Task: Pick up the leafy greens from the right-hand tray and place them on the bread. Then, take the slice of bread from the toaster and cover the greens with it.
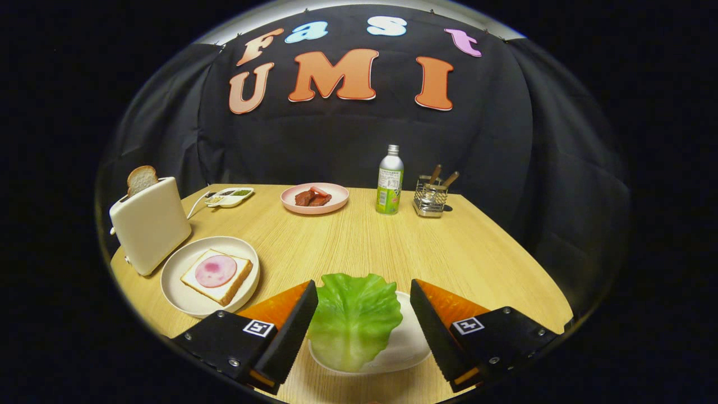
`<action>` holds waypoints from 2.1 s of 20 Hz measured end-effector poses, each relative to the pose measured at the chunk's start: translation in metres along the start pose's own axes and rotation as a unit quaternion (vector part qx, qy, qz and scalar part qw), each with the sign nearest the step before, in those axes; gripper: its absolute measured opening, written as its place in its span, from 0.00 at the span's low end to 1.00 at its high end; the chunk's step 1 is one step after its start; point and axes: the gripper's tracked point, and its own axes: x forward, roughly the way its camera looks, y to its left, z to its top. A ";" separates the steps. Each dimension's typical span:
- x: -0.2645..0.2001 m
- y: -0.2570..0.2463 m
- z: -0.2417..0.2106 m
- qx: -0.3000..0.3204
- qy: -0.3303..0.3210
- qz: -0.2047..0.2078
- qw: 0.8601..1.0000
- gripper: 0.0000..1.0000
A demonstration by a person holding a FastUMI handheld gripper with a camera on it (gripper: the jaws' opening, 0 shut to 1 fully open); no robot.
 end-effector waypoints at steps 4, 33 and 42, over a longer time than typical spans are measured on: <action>0.013 0.005 -0.019 -0.011 0.030 0.007 0.999 0.99; 0.020 0.006 -0.056 -0.003 0.097 0.018 0.995 0.01; 0.009 0.004 -0.028 0.014 0.065 0.017 0.998 0.01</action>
